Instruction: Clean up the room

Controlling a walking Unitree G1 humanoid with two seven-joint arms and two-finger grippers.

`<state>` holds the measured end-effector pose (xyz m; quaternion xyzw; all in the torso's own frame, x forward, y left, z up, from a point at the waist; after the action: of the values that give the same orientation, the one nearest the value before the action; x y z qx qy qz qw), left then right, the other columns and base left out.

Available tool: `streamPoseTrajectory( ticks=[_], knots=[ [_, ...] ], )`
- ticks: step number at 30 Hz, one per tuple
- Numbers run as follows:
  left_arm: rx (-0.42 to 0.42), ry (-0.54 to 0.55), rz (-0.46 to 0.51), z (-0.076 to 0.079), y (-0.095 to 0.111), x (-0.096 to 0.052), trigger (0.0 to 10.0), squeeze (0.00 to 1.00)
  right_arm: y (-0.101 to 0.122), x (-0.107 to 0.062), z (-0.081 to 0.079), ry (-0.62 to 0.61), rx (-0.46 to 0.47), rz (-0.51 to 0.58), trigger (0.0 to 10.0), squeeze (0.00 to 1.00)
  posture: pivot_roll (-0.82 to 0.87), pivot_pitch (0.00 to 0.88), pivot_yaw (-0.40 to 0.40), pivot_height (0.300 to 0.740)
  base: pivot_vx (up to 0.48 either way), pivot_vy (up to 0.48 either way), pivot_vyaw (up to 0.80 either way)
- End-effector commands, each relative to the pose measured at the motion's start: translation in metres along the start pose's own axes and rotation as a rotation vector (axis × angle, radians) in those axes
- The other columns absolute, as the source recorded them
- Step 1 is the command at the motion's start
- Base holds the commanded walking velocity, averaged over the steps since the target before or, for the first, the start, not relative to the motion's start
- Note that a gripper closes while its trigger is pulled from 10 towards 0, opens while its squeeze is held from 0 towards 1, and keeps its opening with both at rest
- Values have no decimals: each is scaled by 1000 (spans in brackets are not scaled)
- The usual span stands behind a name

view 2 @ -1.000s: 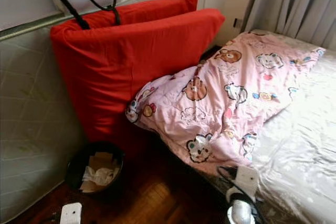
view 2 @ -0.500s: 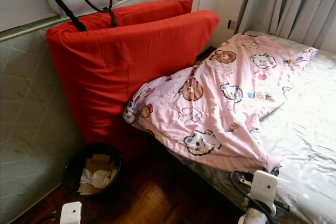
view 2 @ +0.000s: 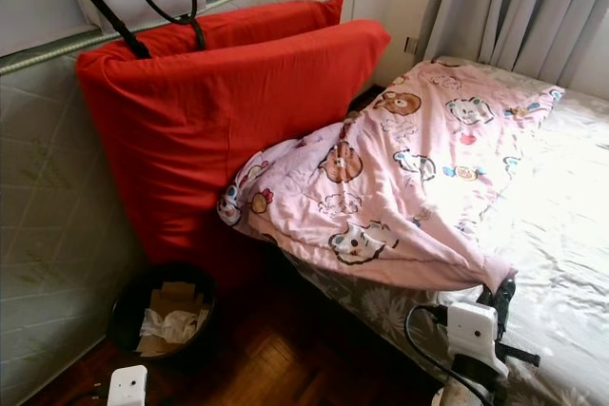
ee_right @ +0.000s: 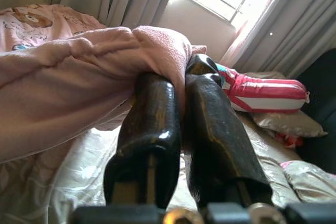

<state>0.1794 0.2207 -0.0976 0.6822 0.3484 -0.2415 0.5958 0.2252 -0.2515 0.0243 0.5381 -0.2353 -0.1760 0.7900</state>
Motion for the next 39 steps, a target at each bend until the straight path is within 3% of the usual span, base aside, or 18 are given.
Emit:
streamPoseTrajectory(
  ticks=[1,3,5,8,9,10,12,19,25,26,27,28,30,31,39],
  knots=[
    [22,-2,-10,-2,-3,-1,10000,0,-10,-4,0,-17,26,-85,10000,0,-29,7,-17,740,0,0,0],
    [22,-3,-12,-1,-3,-1,10000,0,-18,-7,-1,-22,38,-139,10000,0,-29,7,-17,740,0,0,0],
    [22,-9,-15,0,-4,-1,10000,0,-50,-21,-5,-29,119,-382,10000,0,-32,7,-14,740,0,0,0],
    [31,-14,-14,1,-4,-1,10000,0,-75,-37,-10,-27,222,-623,10000,0,-32,6,-15,740,0,0,0],
    [31,-14,-14,1,-4,-1,10000,0,-75,-37,-10,-27,222,-623,10000,0,-32,6,-15,740,0,0,0],
    [32,-15,-13,2,-4,-1,10000,0,-84,-48,-19,65,210,-716,10000,0,-36,6,-14,740,0,0,0],
    [34,-19,-12,3,-3,-1,10000,0,-94,-61,-21,156,115,-787,10000,0,-33,9,-11,740,0,0,0],
    [47,-29,-12,5,-3,-1,10000,0,-110,-83,-17,167,162,-966,10000,0,-34,9,-6,740,0,0,0],
    [56,-33,-15,5,-4,-1,10000,0,-112,-92,-24,218,200,-1016,10000,0,-38,11,-4,740,0,0,0],
    [60,-36,-15,6,-4,-1,10000,0,-113,-95,-25,224,205,-1027,10000,204,-38,11,-4,740,0,0,0],
    [62,-38,-15,6,-4,-1,10000,0,-113,-96,-26,231,209,-1036,10000,490,-38,11,-4,740,0,0,0],
    [65,-41,-15,7,-4,-1,10000,0,-114,-98,-27,245,206,-1045,10000,902,-36,6,-3,740,0,0,0],
    [66,-41,-15,7,-4,-1,10000,0,-114,-99,-27,251,201,-1045,10000,902,-36,6,-3,740,0,0,0],
    [67,-42,-15,7,-3,-1,10000,0,-114,-100,-27,256,204,-1050,10000,1000,-35,3,-4,740,0,0,0],
    [77,-49,-13,9,-3,-1,10000,0,-115,-100,-27,273,201,-1059,10000,1000,-37,0,-2,740,0,0,0]
  ],
)
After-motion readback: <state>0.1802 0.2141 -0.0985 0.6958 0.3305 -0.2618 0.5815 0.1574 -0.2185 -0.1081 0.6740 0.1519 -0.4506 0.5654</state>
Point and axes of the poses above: a point about 5 cm out from each wrist's last joint towards the gripper, its own x axis pointing out of the wrist towards the gripper, its own y axis along the axis of the wrist's last joint, z = x × y, the point moved 2 cm from there along x, pointing out of the wrist towards the gripper, and after that the axes turned 10 degrees about x, right-handed, at the moved point
